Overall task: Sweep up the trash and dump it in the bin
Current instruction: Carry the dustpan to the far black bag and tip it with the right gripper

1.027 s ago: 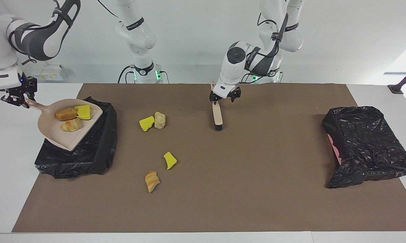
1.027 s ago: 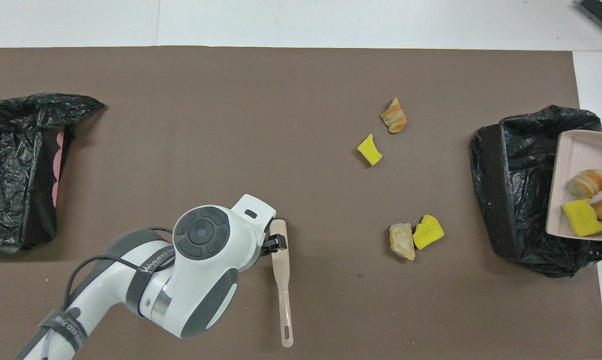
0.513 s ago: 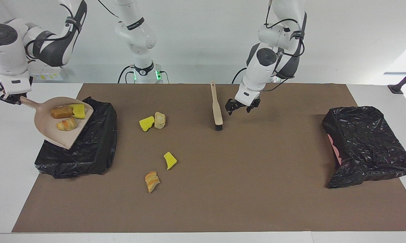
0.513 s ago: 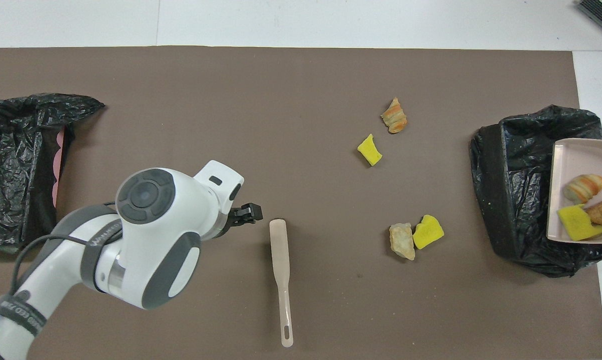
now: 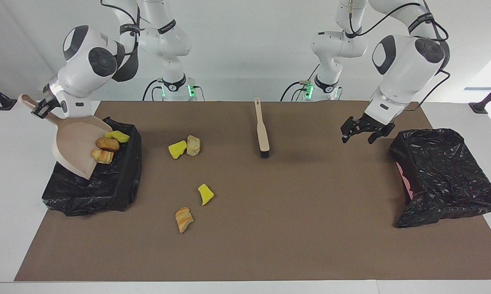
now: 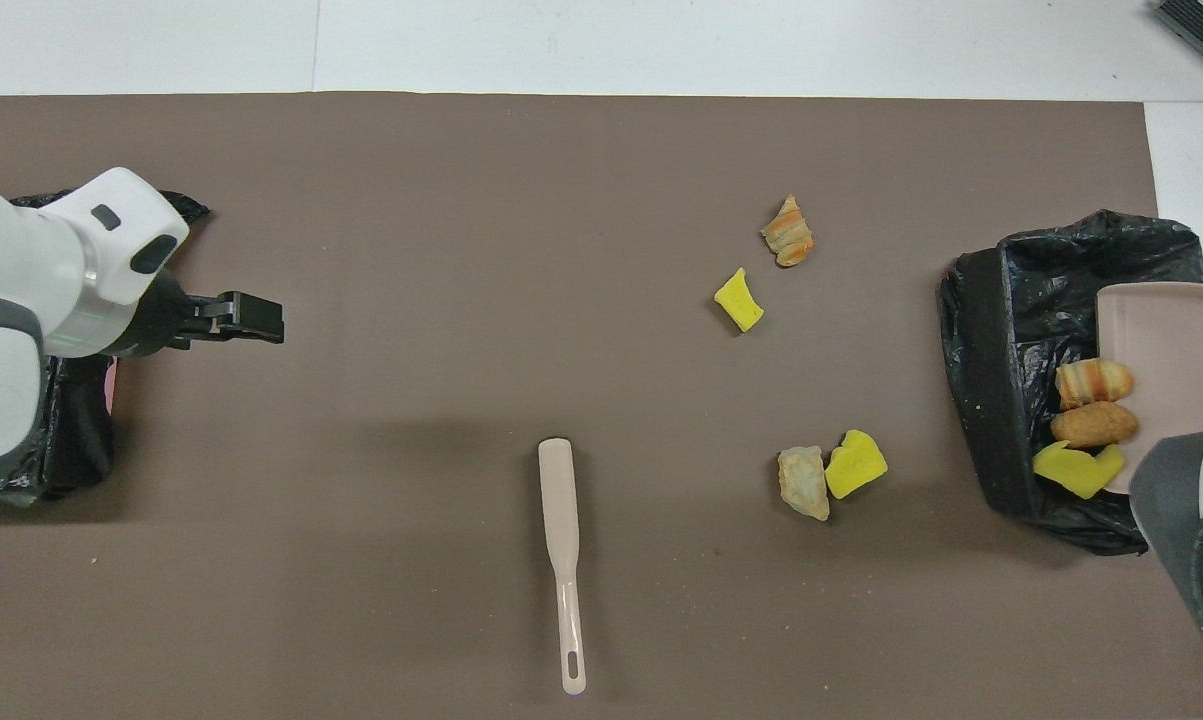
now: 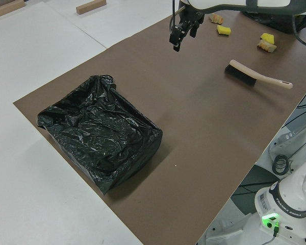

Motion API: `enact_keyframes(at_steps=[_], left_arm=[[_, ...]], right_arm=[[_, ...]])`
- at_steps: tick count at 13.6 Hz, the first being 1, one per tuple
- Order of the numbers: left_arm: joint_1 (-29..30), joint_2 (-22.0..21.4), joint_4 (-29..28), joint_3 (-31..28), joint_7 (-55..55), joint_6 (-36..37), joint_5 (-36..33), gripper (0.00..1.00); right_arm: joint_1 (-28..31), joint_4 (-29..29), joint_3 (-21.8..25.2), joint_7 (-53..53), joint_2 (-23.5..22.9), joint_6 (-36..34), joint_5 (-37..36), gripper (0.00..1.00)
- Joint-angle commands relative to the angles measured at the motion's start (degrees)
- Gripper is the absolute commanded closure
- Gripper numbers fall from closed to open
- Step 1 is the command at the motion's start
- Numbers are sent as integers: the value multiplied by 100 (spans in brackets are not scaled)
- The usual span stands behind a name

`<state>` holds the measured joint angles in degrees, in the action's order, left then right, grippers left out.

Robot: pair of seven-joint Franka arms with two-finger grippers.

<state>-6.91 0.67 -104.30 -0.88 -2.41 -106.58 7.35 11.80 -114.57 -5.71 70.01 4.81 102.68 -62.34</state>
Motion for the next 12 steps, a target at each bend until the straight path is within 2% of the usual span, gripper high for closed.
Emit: enact_keyframes(at_steps=[1,3,6,9,12], left_arm=[[348,47,427,62,285,532,-93,0],[602,73,804,70,355,988,-137,0],[612,47,1288,70,495,1517,-558,0],[603,-58,1246,70,540,1474,-559,0],[586,-76,1289,79,592,1447,-673,0]], right_arm=[[-3,153,-44,-50,100,-169,-444,100],[-3,434,-62,108,100,-380,-480,100],[-11,682,-202,189,82,-574,-305,100],[-47,1058,-430,66,12,-783,502,100],[-240,1323,-686,-697,-146,-1110,1160,100]])
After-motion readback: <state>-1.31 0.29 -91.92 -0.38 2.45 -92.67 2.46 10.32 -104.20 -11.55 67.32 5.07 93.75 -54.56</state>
